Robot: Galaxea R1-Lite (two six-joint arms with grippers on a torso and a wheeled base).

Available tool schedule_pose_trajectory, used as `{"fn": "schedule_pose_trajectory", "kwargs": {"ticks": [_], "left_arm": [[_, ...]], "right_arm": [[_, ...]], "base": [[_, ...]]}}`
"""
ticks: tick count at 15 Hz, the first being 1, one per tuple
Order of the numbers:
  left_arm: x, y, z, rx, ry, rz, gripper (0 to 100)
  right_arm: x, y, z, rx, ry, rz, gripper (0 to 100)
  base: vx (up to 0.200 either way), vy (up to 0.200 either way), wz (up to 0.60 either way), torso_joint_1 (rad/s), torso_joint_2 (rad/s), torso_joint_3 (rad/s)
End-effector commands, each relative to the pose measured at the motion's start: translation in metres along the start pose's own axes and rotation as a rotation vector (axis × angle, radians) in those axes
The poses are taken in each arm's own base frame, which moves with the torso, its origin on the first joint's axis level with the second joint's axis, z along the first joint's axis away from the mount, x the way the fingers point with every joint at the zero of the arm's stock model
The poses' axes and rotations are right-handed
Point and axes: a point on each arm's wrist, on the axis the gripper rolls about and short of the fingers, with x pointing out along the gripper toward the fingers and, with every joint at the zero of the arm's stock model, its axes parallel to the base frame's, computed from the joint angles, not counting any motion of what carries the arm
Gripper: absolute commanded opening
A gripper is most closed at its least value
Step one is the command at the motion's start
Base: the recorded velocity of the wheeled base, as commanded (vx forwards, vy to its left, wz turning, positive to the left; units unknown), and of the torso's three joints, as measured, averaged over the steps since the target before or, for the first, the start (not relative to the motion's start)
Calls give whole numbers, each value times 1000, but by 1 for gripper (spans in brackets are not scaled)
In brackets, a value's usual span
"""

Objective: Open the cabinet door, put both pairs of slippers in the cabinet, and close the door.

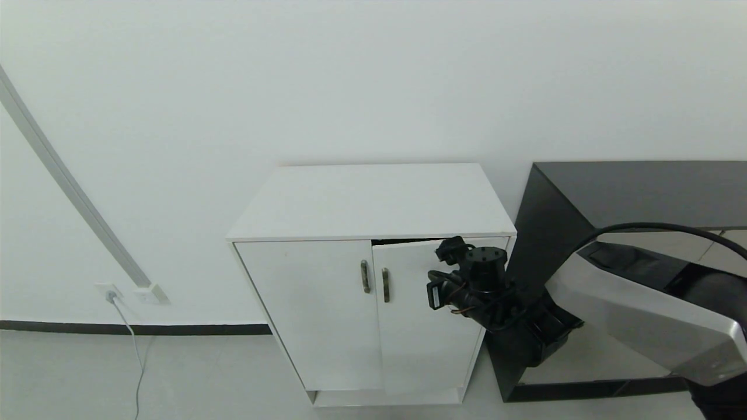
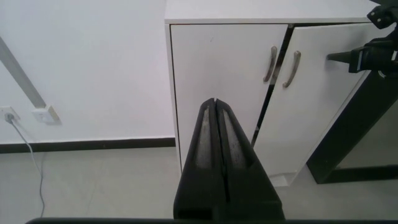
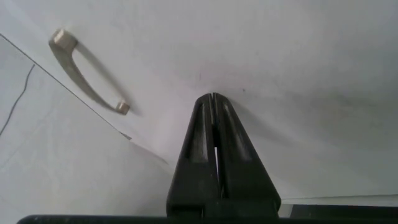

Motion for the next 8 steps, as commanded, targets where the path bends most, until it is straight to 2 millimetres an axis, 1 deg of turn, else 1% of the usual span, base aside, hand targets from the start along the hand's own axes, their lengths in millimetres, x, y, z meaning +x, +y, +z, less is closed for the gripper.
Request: {"fn": "schedule_pose_trajectory", "kwargs": {"ticks": [1,4,8], "left_arm": [[0,0,0,0,0,0,0],[0,0,0,0,0,0,0],[0,0,0,0,0,0,0]], "right_arm": [[8,-2,-3,2,-5,-5,0],[16,-8,-4,4,3,-19,0],[17,-11,0,7,-5,-24,0]], "base": [[0,0,0,0,0,0],[0,0,0,0,0,0],[0,0,0,0,0,0]]}}
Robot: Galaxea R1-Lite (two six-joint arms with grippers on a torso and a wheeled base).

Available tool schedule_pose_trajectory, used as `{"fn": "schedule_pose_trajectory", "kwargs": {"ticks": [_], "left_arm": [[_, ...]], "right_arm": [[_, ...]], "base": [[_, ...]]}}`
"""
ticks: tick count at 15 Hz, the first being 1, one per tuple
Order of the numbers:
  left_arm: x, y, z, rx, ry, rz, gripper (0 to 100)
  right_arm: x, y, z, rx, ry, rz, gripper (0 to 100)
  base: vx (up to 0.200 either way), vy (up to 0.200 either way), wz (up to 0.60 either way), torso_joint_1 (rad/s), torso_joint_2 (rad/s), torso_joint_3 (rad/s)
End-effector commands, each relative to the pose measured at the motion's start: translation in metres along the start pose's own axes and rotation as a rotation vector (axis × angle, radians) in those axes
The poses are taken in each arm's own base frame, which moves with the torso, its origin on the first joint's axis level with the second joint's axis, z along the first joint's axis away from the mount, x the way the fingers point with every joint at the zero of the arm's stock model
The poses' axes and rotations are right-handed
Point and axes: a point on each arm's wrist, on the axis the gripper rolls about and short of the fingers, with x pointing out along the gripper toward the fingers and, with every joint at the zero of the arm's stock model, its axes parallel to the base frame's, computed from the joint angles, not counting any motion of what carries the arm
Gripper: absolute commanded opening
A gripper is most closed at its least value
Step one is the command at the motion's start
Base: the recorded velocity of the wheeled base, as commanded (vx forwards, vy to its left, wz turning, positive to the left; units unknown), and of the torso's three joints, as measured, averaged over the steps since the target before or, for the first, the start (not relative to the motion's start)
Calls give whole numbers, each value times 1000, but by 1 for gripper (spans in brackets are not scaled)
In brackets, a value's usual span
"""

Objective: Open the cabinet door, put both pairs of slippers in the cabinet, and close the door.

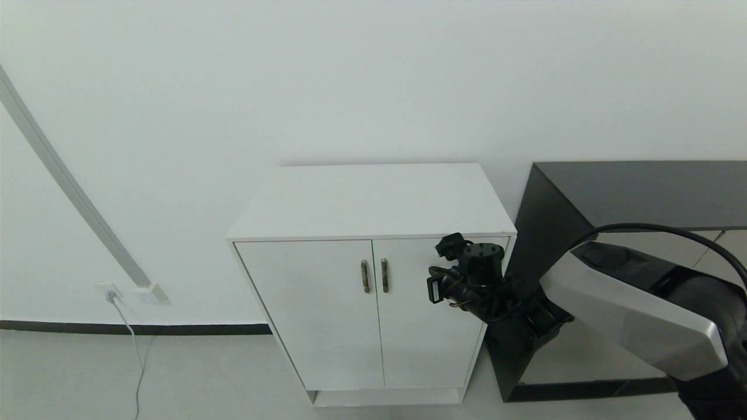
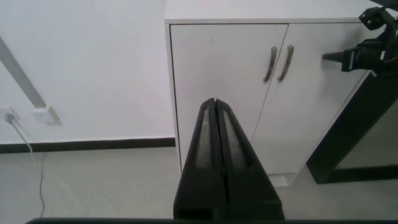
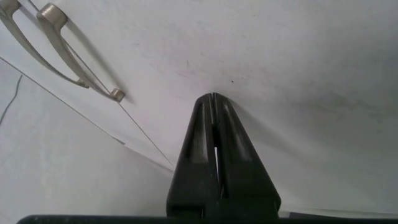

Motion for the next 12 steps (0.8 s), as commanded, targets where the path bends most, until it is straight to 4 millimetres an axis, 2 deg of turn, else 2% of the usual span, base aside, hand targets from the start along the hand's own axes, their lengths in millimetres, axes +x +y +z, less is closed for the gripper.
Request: {"fn": "schedule_pose_trajectory", "kwargs": {"ticks": [1,7,10,12], "left_arm": [[0,0,0,0,0,-1,0],[0,0,0,-2,0,-2,0],[0,0,0,-2,1,-2,0],[0,0,0,-2,0,-1,0]], "right_arm": [[0,-1,0,0,0,-2,0],[-12,1,4,0,5,4,0],[-28,-1,12,4,-20,3,0],[-46,-4,19,8,-22,-9,0]], "base": [[0,0,0,0,0,0],[0,0,0,0,0,0],[0,0,0,0,0,0],[0,0,0,0,0,0]]}}
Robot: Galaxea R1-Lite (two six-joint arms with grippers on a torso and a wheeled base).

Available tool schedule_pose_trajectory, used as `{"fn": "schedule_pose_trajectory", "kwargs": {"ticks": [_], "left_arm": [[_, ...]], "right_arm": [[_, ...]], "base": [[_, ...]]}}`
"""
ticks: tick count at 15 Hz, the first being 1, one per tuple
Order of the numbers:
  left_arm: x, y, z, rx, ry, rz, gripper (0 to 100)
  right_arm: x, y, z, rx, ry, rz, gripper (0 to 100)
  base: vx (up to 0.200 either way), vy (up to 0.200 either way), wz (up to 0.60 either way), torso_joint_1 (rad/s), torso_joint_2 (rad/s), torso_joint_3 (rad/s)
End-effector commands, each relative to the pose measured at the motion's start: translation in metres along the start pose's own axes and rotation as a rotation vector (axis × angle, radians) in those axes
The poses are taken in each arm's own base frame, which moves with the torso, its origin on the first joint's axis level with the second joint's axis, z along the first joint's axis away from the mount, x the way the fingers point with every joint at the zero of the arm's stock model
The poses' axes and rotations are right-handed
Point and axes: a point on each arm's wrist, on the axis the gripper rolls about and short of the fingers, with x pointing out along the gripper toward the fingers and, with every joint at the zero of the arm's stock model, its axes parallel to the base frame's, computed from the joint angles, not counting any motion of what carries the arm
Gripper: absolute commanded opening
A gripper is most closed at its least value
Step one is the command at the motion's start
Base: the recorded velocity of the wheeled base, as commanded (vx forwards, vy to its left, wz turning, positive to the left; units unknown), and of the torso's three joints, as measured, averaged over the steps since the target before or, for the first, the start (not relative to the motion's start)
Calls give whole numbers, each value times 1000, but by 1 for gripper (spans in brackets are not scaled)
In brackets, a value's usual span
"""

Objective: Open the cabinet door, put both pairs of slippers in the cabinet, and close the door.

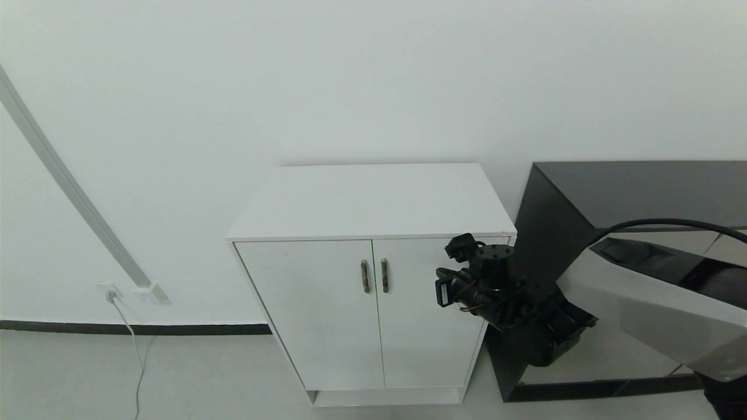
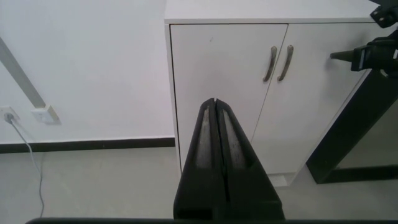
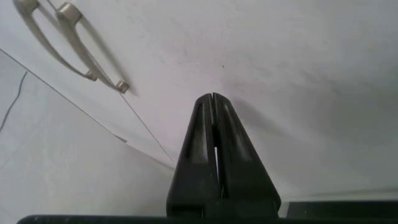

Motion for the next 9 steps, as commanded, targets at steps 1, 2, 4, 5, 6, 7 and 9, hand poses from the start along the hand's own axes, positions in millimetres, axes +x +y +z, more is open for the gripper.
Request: {"fn": "schedule_pose_trajectory", "kwargs": {"ticks": [1,2,4,5,6,7,9], "left_arm": [[0,0,0,-1,-1,1,0],[0,0,0,-1,-1,1,0],[0,0,0,-1,-1,1,0],[0,0,0,-1,-1,1,0],[0,0,0,-1,-1,1,0],[0,0,0,-1,-1,0,0],[0,0,0,-1,-1,1,0]], "right_arm": [[-25,-4,16,6,-22,-23,0],[-31,-4,17,10,-29,-34,0],[-53,-7,18,11,-38,-46,0],[-64,-8,17,11,-40,-46,0],[-74,-9,17,12,-46,-48,0],[-85,-10,16,12,-47,-50,0],[-106,-19,18,18,-58,-69,0]], "base": [[0,0,0,0,0,0],[0,0,0,0,0,0],[0,0,0,0,0,0],[0,0,0,0,0,0],[0,0,0,0,0,0],[0,0,0,0,0,0],[0,0,0,0,0,0]]}}
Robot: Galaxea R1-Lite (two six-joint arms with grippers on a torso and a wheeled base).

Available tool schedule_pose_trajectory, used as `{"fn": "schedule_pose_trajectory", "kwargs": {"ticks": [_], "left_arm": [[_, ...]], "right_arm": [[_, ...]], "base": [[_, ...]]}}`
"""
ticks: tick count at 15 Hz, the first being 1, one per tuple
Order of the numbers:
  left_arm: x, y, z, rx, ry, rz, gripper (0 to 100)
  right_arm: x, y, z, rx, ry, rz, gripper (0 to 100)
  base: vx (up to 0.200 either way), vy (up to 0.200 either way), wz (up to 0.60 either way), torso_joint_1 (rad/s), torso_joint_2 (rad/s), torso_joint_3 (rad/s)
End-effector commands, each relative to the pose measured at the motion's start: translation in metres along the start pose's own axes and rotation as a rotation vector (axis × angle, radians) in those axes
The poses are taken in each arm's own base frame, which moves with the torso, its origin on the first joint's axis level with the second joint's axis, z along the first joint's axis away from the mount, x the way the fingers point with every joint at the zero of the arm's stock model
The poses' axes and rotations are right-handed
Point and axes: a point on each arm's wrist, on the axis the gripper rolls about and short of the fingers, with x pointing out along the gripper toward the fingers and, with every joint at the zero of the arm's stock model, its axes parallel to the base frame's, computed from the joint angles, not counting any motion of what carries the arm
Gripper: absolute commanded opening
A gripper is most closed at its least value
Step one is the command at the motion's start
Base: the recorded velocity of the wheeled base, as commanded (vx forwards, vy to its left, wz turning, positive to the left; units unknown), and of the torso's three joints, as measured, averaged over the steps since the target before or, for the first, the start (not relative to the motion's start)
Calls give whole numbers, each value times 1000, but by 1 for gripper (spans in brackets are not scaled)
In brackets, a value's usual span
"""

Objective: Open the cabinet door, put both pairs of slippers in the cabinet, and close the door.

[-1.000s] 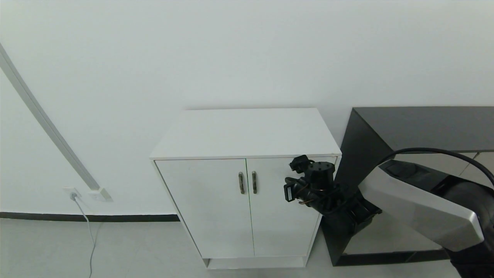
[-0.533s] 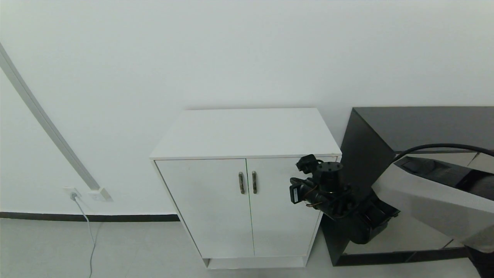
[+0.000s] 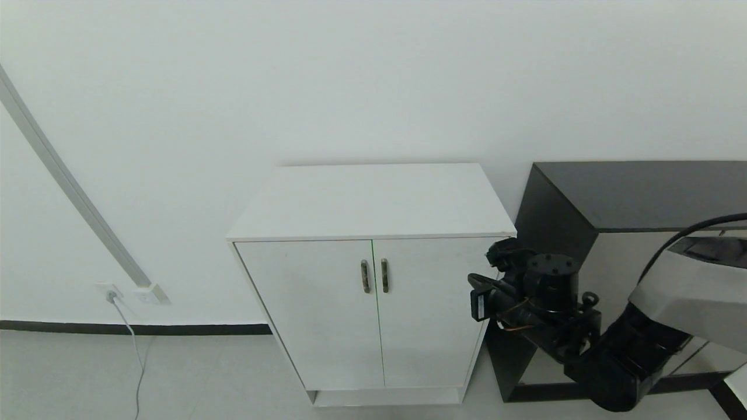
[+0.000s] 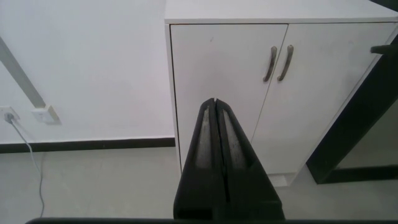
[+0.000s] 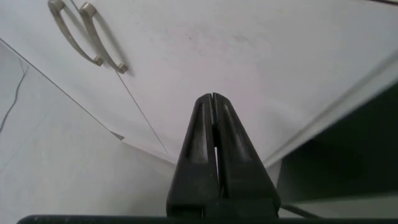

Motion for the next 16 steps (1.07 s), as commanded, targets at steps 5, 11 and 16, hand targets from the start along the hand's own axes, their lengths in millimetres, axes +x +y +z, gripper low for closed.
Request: {"fn": "schedule_pose_trajectory", "kwargs": {"ticks": [5,11,16], "left_arm": [[0,0,0,1,1,-2,0],[0,0,0,1,1,-2,0],[0,0,0,0,-1,0,0]], "right_arm": [[-76,-47,16,28,-33,-122,0],[-138,-88,16,59,-41,-297,0],[-194,-98,11,75,-66,-387,0]], "base": [[0,0,0,0,0,0],[0,0,0,0,0,0],[0,0,0,0,0,0]]}}
